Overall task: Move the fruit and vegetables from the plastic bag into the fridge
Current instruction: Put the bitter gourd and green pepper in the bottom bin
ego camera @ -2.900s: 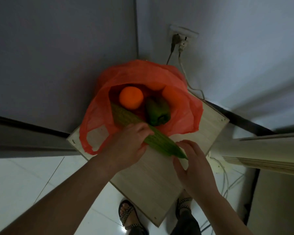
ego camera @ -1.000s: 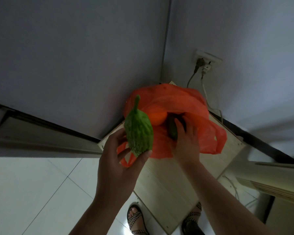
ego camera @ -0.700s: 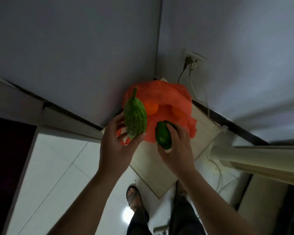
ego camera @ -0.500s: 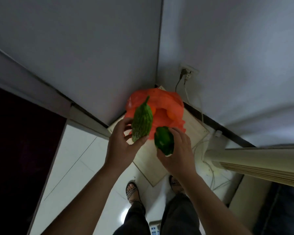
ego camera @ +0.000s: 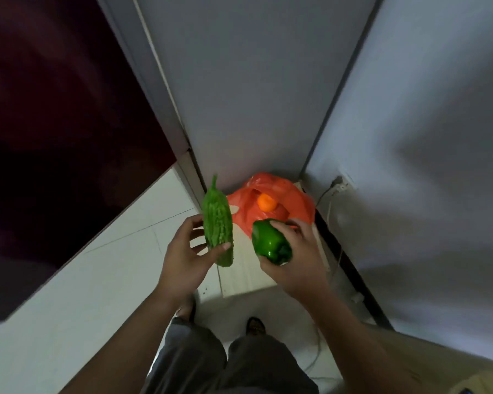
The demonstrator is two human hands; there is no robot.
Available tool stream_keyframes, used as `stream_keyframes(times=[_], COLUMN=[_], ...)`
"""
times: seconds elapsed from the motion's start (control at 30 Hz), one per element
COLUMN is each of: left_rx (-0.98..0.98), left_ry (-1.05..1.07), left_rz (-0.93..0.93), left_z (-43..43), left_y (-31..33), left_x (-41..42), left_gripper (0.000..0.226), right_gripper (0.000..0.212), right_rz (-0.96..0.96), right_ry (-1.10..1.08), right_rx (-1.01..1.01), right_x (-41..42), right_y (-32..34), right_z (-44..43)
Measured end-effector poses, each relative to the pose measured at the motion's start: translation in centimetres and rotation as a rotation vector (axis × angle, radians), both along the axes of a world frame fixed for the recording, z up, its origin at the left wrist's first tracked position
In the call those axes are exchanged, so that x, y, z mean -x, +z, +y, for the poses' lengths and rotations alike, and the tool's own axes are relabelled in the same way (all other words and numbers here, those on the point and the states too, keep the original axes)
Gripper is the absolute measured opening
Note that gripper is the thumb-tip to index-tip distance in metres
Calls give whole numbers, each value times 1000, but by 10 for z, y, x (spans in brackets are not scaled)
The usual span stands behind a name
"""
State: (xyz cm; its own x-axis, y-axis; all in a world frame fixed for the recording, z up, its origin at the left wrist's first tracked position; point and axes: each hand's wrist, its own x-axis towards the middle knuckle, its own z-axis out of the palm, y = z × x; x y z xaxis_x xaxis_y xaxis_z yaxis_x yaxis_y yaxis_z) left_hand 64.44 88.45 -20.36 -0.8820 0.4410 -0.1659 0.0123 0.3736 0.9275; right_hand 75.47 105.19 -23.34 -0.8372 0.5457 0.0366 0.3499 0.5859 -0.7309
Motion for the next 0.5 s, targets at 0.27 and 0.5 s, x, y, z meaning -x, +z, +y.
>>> stream_keyframes(times=[0.27, 0.5], left_rx=[57, 171], left_ry=[232, 435], left_rz=[52, 89], left_z=[-79, -147], left_y=[29, 35], left_x=[-37, -76], left_gripper=[50, 52], right_gripper=[61, 64], right_rz=[-50, -67], right_ry=[436, 750], right_rx=[72, 89], right_x=[27, 40], right_y=[25, 40], right_z=[-38, -99])
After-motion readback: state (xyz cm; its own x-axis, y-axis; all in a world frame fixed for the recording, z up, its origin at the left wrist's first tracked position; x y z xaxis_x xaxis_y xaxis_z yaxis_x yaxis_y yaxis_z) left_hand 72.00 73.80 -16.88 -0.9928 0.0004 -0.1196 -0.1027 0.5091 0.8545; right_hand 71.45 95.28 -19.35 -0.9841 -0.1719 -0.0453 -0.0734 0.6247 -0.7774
